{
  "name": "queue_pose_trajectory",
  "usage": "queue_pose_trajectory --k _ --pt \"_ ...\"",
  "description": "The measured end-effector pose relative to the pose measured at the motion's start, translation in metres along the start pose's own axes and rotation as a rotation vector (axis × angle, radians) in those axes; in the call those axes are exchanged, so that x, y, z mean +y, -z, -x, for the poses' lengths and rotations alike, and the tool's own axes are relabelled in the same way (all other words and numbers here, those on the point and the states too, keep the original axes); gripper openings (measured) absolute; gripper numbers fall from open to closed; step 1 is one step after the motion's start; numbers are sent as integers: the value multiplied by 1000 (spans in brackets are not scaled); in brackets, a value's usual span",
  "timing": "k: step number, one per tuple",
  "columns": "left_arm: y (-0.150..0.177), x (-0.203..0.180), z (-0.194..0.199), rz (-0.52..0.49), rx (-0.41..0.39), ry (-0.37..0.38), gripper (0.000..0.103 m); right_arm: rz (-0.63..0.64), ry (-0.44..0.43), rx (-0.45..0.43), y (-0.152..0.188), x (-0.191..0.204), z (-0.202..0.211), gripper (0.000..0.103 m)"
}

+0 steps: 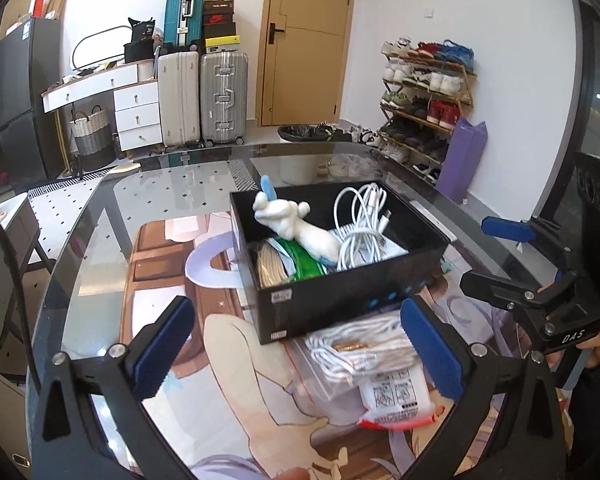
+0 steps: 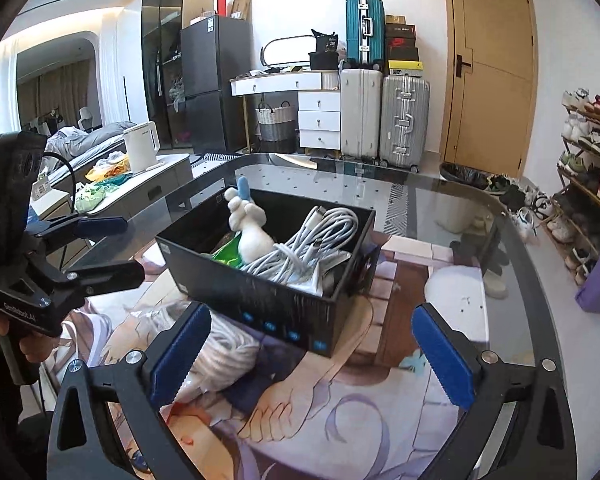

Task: Organize soft objects
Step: 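Withdraw both grippers toward the bagged rope and red-edged packet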

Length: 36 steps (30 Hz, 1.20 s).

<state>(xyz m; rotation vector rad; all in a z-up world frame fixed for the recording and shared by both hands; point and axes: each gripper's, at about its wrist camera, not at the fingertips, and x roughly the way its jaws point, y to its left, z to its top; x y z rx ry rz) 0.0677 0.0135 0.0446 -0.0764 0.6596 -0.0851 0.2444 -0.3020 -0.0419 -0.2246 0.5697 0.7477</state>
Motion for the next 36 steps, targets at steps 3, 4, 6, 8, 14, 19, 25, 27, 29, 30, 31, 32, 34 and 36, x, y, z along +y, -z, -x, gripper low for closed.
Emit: queue_pose_trajectory --k 3,4,6,8,14,19,25,27,29,30,31,32,34,36 --pt "2 -4 2 -7 4 6 103 -4 -7 14 2 2 0 102" --pt "2 -5 1 -9 7 7 103 -4 -4 17 4 2 1 102" --pt "3 -8 1 -13 11 11 103 -8 -8 31 6 3 0 102" --pt "5 -11 0 -17 19 20 103 -12 -8 47 10 3 0 102" --pt "9 -14 -8 -14 57 39 103 -21 -4 82 14 -1 -7 102" --pt "13 -20 -11 -44 84 60 103 -22 -9 104 17 -3 -12 102" --pt "17 -21 -13 -55 114 75 103 -19 -18 131 19 -2 -19 102" --pt "18 -22 -15 -51 127 88 103 -15 -21 136 20 -1 -21 102" --pt "19 -24 -17 -65 134 85 103 -11 -28 140 21 0 -21 102" --pt "20 -25 -18 -72 138 83 103 -9 -30 142 21 0 -20 102" --pt "20 -25 -18 -74 140 82 103 -7 -33 145 21 0 -20 102" --pt "20 -24 -18 -73 140 81 103 -8 -40 151 22 0 -20 102" --pt "20 -21 -17 -69 139 80 103 -9 -55 160 23 0 -20 102" --pt "19 -18 -17 -67 138 76 103 -6 -65 169 24 2 -21 102"
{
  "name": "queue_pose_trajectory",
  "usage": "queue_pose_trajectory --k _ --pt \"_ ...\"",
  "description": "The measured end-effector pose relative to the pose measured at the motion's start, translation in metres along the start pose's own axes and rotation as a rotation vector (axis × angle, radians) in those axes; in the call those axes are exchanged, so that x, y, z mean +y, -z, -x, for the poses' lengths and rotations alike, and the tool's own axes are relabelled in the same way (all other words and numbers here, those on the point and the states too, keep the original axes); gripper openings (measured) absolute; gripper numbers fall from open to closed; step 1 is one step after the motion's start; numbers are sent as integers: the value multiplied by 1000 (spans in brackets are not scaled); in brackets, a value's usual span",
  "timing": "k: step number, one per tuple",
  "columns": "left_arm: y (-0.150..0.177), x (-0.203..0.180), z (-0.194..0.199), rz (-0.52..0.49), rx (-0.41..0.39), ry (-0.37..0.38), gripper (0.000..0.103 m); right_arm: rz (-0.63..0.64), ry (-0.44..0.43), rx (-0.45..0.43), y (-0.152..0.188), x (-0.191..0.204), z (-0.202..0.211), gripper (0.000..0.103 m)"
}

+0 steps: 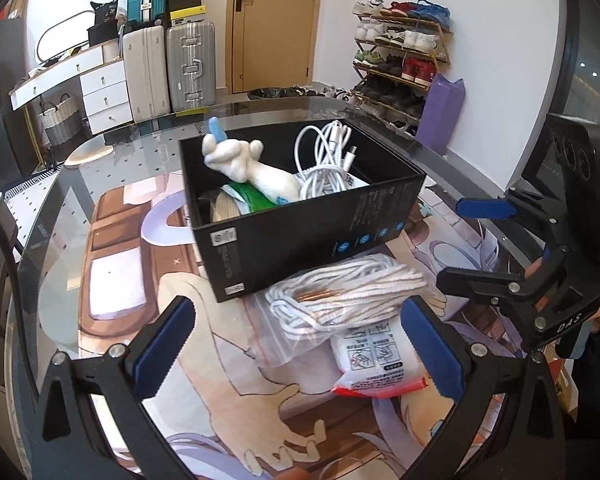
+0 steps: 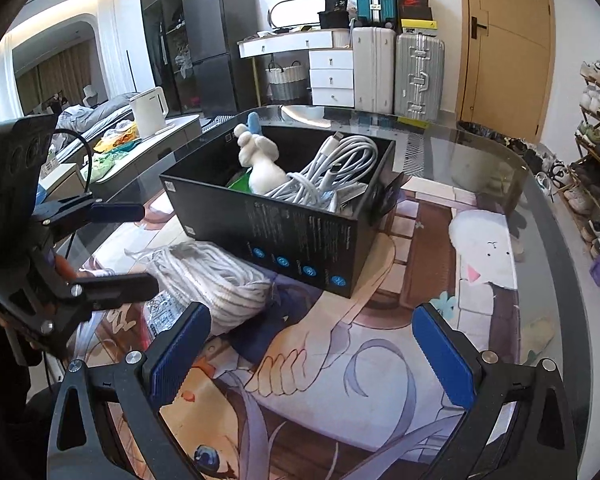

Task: Organize soft objects
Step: 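Withdraw both grippers toward the bagged rope and red-edged packet, then grasp the white packet with red edging with the right gripper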

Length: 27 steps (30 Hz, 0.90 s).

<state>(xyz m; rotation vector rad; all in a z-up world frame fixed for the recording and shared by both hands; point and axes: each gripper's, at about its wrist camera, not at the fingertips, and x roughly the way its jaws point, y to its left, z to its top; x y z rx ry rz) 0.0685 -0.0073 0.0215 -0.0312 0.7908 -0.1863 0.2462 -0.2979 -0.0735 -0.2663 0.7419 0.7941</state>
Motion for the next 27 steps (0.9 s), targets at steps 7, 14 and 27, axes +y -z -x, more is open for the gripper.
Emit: queue_pose_trajectory --k 7,14,27 --pt "-2 12 3 14 -2 -24 103 17 -89 52 6 11 -9 102" --pt "-4 23 11 29 -20 -44 103 -9 -168 67 7 34 -19 102" --pt "-5 35 12 52 -27 -67 103 -63 -107 114 8 73 -55 102"
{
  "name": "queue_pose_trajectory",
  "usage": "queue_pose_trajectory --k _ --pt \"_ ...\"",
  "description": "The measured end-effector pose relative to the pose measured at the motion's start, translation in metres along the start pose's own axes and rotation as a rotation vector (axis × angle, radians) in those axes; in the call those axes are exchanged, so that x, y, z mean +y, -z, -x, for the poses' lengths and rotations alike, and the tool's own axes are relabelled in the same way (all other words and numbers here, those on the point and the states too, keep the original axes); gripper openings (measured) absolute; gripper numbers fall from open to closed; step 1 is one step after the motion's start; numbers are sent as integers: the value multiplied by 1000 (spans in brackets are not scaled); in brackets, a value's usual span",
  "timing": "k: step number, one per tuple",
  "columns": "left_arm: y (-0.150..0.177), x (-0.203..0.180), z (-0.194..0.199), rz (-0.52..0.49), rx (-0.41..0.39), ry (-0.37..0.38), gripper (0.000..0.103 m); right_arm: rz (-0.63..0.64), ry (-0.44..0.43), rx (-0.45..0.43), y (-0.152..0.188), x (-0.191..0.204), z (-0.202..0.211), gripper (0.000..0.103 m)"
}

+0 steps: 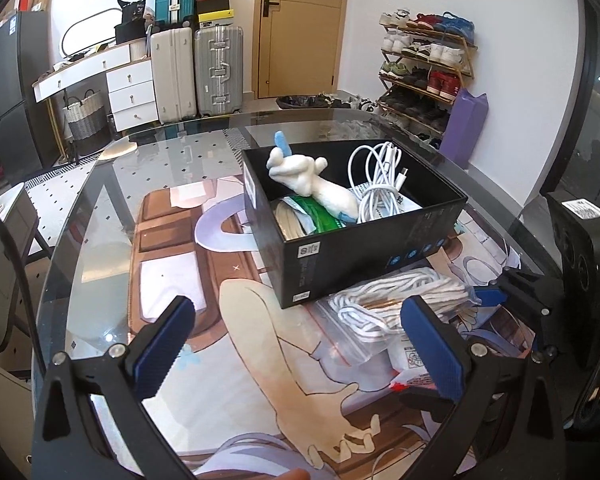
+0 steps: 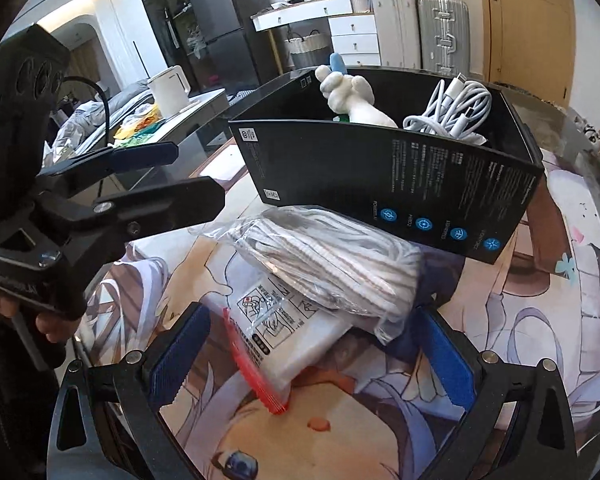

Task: Organize soft objects
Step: 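Grasp the white packet with red edging with the right gripper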

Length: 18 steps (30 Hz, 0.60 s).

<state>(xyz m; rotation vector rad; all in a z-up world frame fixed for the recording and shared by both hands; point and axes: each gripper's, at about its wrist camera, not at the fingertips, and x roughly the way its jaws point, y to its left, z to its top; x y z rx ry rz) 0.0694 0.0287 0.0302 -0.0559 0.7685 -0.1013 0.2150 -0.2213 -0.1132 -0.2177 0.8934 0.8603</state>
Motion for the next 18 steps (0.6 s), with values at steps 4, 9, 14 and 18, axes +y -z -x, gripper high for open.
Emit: queue_pose_trajectory --k 4,9,14,18 --pt "0 1 0 0 1 -5 103 16 48 3 0 5 -5 102" --pt "0 0 0 -2 3 -4 103 23 72 42 -2 -7 -3 102" --pt "1 0 -2 -9 9 -5 103 36 94 81 -3 -31 2 102" --pt "2 -2 -4 -15 15 -2 103 33 92 72 -5 -46 5 102"
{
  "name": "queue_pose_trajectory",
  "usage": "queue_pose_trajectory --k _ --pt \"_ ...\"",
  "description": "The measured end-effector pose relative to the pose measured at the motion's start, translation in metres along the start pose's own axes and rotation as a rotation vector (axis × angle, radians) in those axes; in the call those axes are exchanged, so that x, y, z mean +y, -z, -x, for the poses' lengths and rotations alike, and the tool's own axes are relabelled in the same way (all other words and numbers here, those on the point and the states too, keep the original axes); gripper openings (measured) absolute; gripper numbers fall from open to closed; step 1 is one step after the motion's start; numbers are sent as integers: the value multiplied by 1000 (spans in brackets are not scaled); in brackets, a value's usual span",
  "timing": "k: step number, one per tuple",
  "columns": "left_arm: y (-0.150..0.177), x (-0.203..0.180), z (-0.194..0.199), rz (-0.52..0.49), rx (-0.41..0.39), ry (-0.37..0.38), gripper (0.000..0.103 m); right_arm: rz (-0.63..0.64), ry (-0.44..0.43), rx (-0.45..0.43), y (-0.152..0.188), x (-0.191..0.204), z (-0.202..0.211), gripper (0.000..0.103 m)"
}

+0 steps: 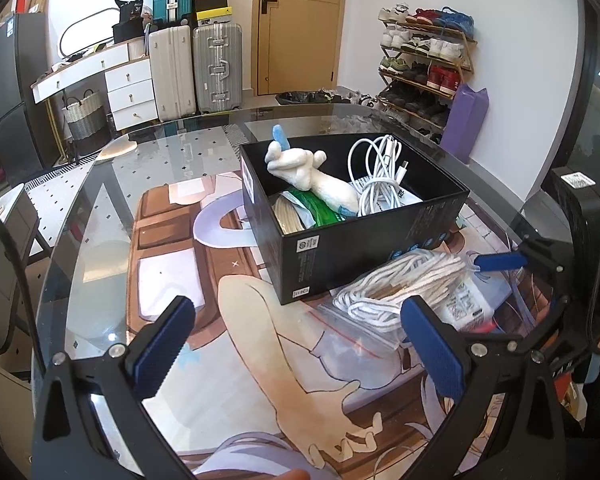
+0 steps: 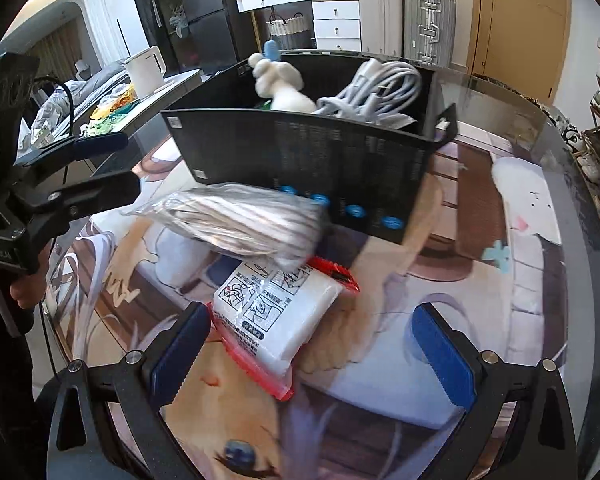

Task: Organize soft objects
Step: 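Grasp the white packet with red edging with the right gripper, then grasp the bagged Adidas rope coil with the left gripper while the right holds the packet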

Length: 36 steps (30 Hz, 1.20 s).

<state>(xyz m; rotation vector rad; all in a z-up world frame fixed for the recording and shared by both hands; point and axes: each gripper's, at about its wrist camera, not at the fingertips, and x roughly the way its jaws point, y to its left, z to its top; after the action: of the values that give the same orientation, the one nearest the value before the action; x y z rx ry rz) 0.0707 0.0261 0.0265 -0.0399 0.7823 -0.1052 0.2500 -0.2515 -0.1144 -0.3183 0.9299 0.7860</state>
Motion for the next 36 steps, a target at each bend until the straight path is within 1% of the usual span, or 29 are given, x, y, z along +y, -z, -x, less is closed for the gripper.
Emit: queue_pose_trajectory --k 2,7,11,13,15,20,25,29,31,36 --pt "1 -2 -2 -7 5 3 103 7 -5 -8 3 -4 2 102" --pt "3 -6 -4 -20 16 8 103 58 23 -30 6 5 -1 102" --pt "3 -8 -4 -28 21 11 103 70 21 -44 8 11 -3 101" --pt "3 -8 -4 -28 21 12 103 79 24 -53 12 12 0 93" --pt "3 -9 -4 -28 20 11 103 86 23 -60 12 11 2 79" --pt "3 -10 -4 -29 22 10 103 104 1 -52 14 10 8 69" --pt "3 -11 -3 -31 22 13 103 130 9 -56 14 8 16 67" --pt "3 -13 -4 -35 24 19 103 122 29 -74 12 -3 26 67" --pt "4 -16 -4 -48 25 27 103 116 54 -82 11 -7 30 67" --pt "7 -23 -9 -71 37 30 103 89 70 -97 11 -24 40 67"
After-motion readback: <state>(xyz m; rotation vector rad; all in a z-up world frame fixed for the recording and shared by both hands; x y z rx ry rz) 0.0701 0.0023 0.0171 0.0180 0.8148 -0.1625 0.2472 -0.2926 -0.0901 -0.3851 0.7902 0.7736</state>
